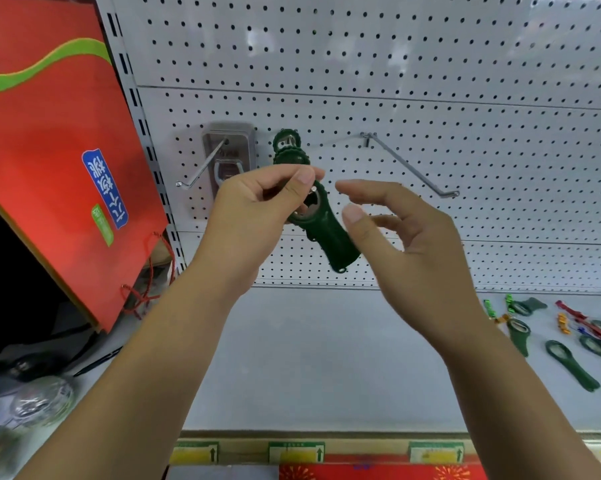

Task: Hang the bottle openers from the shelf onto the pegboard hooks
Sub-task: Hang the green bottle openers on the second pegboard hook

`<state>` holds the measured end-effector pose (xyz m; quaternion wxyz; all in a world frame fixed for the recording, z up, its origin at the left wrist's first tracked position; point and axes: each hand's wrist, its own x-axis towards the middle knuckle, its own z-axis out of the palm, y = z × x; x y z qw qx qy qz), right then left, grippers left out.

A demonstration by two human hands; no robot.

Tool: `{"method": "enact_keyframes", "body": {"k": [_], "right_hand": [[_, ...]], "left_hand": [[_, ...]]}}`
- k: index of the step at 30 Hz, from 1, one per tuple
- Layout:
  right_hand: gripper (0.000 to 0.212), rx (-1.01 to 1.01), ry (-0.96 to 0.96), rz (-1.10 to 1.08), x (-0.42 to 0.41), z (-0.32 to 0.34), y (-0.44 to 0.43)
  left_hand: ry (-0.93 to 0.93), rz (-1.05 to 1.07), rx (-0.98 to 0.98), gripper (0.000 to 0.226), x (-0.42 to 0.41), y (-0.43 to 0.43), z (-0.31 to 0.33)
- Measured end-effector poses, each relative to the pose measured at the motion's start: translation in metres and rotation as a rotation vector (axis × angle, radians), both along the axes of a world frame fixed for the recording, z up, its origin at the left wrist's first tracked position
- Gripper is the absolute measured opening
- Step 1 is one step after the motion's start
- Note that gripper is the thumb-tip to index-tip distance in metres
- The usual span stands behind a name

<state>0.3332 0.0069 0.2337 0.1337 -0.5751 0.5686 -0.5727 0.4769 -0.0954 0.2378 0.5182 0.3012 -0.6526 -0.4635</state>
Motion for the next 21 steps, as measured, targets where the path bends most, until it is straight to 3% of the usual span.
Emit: {"method": "enact_keyframes", "body": {"k": [5, 14, 21], "right_hand": [[0.039, -0.089, 0.241, 0.041, 0.013, -0.009, -0.011], [0.04, -0.027, 0.253, 0.013, 0.016, -0.009, -0.007], [0.041, -0.04, 0.259, 0.022, 0.013, -0.009, -0.002]], "left_hand": [[-0.013, 0.026, -0.017, 0.019, 0.0, -0.012, 0.002], [-0.007, 0.116, -0.109, 0.006, -0.011, -0.045, 0.007], [-0.122, 0.266, -0.24, 0.015, -0.012, -0.058, 0.0]]}}
